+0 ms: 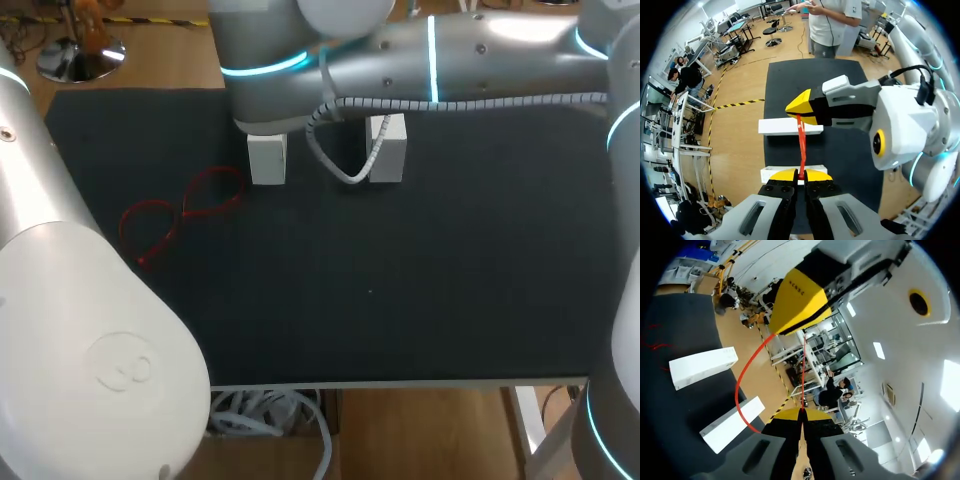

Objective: Grab the tape and strap the tape.

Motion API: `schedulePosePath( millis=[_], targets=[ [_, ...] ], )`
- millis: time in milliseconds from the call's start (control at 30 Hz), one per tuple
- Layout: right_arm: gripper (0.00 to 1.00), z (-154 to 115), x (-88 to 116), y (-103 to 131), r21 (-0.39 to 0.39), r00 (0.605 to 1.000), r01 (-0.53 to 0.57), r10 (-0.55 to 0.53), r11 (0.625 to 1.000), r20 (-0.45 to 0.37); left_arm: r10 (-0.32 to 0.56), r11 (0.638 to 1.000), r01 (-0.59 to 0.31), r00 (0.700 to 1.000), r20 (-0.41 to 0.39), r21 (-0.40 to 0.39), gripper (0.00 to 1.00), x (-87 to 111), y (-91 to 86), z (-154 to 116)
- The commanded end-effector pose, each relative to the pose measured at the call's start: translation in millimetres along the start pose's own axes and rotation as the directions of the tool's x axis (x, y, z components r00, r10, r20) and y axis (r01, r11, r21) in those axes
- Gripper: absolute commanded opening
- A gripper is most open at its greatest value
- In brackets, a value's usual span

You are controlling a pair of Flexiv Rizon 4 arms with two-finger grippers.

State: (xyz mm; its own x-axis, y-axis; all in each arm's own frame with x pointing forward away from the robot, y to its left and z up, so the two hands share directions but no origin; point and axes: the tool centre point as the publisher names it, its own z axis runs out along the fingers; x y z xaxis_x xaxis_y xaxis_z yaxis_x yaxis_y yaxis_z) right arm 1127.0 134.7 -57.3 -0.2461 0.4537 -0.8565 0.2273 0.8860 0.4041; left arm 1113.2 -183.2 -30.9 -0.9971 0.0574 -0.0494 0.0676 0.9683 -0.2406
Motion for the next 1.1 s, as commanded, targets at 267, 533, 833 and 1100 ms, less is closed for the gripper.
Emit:
schedulePosePath(
  millis=[267,533,833,1100],
  targets=[
    [0.0,-3,0,3,0.003,0.997,0.011,-0.011,1.0,0.077,0.0,1.0,0.0,1.0,-0.002,-0.004,0.0,-0.3,-0.6,-1],
    [0.0,-1,-2,-3,0.033,0.995,-0.044,0.041,0.999,0.086,0.0,1.0,0.0,1.0,-0.002,-0.004,0.0,-0.3,-0.6,-1],
    [0.0,3,-2,-2,0.038,0.995,-0.041,0.037,0.998,0.088,0.0,1.0,0.0,1.0,-0.002,-0.004,0.0,-0.3,-0.6,-1],
    [0.0,7,-1,6,0.032,0.995,-0.031,0.028,0.999,0.093,0.0,1.0,0.0,1.0,-0.002,-0.004,0.0,-0.3,-0.6,-1]
  ],
)
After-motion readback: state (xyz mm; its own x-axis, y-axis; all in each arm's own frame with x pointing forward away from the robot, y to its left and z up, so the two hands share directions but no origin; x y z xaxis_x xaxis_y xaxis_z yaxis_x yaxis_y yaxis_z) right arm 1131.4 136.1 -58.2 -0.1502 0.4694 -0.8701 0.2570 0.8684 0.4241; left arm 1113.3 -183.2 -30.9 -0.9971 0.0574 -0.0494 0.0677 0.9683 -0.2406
